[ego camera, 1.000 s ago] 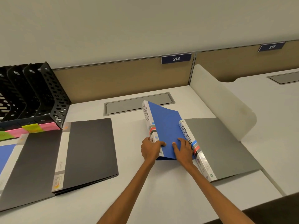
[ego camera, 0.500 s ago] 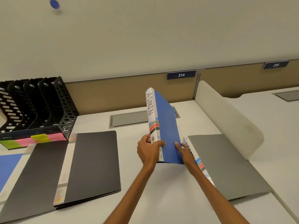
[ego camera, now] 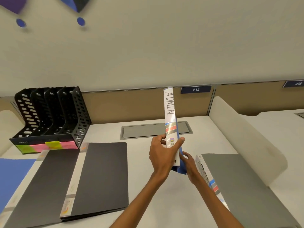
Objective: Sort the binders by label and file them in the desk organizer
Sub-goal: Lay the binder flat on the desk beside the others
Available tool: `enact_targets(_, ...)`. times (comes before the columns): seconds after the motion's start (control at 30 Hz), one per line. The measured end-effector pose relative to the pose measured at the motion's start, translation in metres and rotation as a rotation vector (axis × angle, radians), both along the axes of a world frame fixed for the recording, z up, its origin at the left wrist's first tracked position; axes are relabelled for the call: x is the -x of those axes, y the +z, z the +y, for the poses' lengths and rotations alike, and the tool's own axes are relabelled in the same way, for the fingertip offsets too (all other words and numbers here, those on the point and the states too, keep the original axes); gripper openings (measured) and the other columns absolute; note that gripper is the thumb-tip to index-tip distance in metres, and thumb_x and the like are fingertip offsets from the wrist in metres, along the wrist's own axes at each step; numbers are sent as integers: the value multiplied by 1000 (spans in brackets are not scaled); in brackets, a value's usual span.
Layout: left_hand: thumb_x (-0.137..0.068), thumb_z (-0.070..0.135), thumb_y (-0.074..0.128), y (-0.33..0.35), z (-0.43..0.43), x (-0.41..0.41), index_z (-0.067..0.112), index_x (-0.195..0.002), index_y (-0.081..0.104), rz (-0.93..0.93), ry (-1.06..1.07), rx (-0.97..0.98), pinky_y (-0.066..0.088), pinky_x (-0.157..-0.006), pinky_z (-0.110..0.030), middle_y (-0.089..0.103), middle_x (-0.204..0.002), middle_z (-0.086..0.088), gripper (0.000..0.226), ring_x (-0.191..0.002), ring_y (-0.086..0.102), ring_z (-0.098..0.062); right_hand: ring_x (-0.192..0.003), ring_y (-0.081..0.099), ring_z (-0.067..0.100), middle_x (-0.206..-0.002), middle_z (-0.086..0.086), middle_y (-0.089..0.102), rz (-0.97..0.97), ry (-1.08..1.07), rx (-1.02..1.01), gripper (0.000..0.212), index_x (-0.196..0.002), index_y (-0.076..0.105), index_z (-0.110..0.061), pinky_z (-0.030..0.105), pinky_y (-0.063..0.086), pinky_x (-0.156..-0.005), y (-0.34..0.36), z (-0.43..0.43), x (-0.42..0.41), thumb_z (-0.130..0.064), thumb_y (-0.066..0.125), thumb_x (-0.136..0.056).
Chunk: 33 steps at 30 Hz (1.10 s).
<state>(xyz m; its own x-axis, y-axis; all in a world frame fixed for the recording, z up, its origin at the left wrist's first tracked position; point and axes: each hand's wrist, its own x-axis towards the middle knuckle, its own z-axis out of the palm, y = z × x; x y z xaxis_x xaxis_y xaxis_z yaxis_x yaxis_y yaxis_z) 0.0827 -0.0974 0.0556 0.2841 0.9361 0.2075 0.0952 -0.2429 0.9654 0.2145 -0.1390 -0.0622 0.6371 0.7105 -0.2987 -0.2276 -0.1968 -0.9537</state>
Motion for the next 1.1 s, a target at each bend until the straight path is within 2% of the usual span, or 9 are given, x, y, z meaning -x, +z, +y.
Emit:
enact_targets(0.07,-68,62,74,1,2,0,30,-106,54,-27,-6,-15,50,-63,-9,62,-98,11,54,-81,66,-4,-121,54,29,-131,6,56,8,4,-2,127,-135,48,-16,54,42,-107,6,3,-1,-83,75,-31)
enact_targets(0.17,-68,65,72,3,7,0,32,-102,54,-64,-10,-14,52,-64,-14,63,-98,9,50,-82,68,-10,-118,55,29,-136,12,55,31,7,6,68,-135,49,-14,53,42,-106,10,8,-6,-49,71,-81)
enact_targets(0.23,-68,65,71,4,13,1,32,-101,54,-69,-10,-17,51,-62,-13,62,-96,10,49,-81,68,-9,-123,54,33,-137,13,55,18,-25,39,55,-136,49,-13,50,43,-106,6,16,-10,-39,65,-90)
enact_targets(0.37,-68,65,71,9,20,1,34,-101,54,-63,-20,-32,53,-63,-15,63,-98,9,49,-81,69,-8,-126,50,32,-138,10,52,-114,-96,193,59,-138,46,-13,42,40,-103,7,31,-9,-43,63,-90)
enact_targets(0.63,-64,68,70,9,32,0,34,-98,56,-20,-12,-44,57,-67,-25,63,-96,8,50,-80,68,-10,-122,53,34,-136,13,55,-19,-91,146,52,-133,49,-12,47,43,-106,3,42,-6,-37,65,-91)
enact_targets(0.77,-70,60,76,6,39,6,31,-97,58,-8,-5,-34,52,-60,-15,65,-93,8,44,-74,68,-9,-106,53,23,-132,10,56,-90,-54,153,40,-122,51,-17,36,43,-86,1,45,-2,-40,63,-91)
enact_targets(0.87,-74,54,77,1,50,20,23,-99,66,-13,1,-12,46,-54,-8,66,-89,9,41,-70,68,-7,-108,53,24,-127,6,55,-158,-64,176,57,-131,48,-12,34,45,-85,0,46,-1,-47,63,-89)
enact_targets(0.97,-76,48,78,-12,67,43,20,-96,72,-43,-9,40,53,-60,-16,66,-83,6,35,-69,69,-9,-103,55,20,-124,1,52,-189,-104,114,70,-138,40,-15,25,47,-73,-5,41,1,-52,65,-85)
enact_targets(1.1,-81,41,75,-36,83,70,21,-98,71,-35,-22,135,61,-69,-34,71,-94,-2,26,-75,74,-15,-109,59,25,-132,7,53,-271,-137,110,76,-140,36,-15,38,55,-86,-11,40,7,-54,68,-83)
